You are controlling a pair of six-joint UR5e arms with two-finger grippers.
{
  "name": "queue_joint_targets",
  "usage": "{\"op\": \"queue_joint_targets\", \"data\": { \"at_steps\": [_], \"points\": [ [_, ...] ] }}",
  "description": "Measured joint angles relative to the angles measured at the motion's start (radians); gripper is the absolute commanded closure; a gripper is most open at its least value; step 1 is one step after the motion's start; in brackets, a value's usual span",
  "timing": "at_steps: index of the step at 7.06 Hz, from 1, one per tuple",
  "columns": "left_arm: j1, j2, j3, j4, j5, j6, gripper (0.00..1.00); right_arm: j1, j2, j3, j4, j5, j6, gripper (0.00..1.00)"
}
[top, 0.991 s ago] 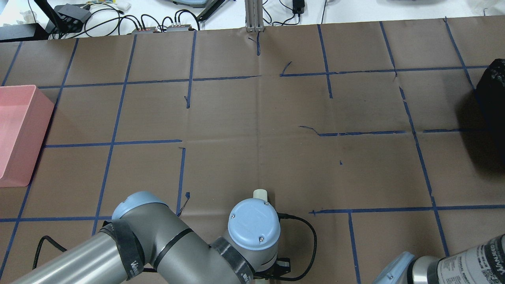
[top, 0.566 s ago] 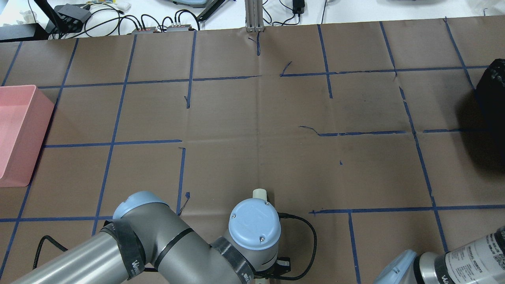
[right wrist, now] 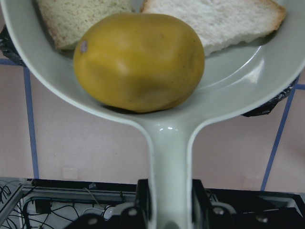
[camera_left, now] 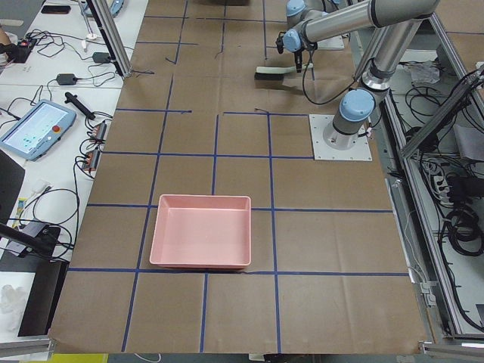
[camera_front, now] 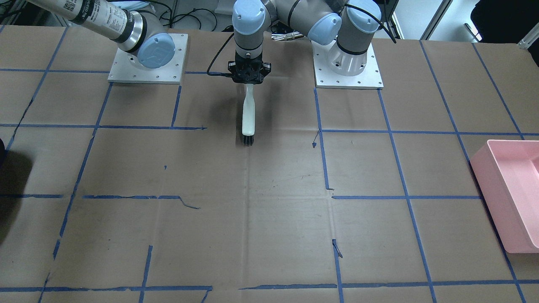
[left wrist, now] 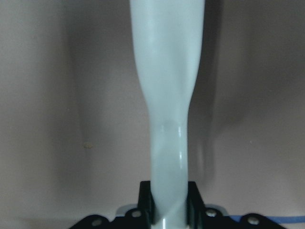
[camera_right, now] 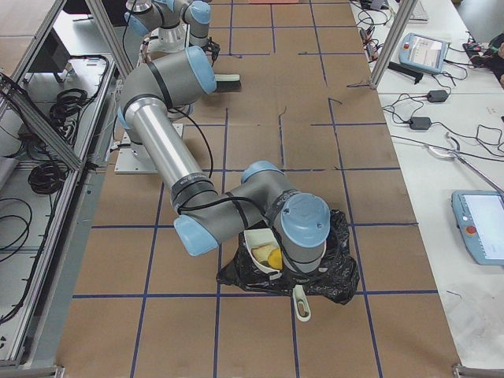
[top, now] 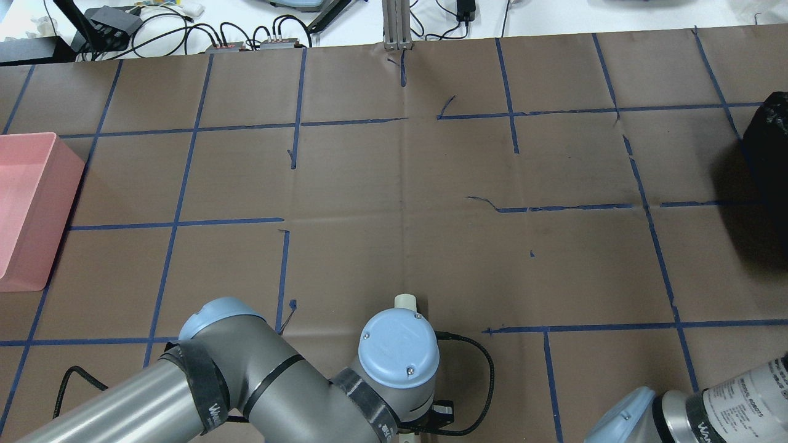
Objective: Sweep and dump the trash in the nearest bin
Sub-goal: 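Tilt the dustpan over the bin with the right gripper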
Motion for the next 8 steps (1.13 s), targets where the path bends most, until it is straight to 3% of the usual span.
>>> {"op": "queue_joint_targets", "data": {
  "at_steps": [2,5,6,8],
  "points": [
    [0.000,0.000,0.001,0.004,0.000,-0.005,1.00,0.000,-0.008,0.001,-0.046,-0.050,0.023,0.99],
    [0.000,-0.010,0.002,0.016,-0.003,-0.015,0.83,0.029,-0.031,0.004,-0.073,-0.139,0.058,0.97],
    [0.000,-0.018,0.002,0.035,-0.003,-0.015,0.70,0.046,-0.037,0.005,-0.079,-0.169,0.069,0.97],
    [0.000,-0.023,0.002,0.049,0.004,-0.009,0.31,0.067,-0.040,0.009,-0.120,-0.228,0.075,0.97]
  ]
}}
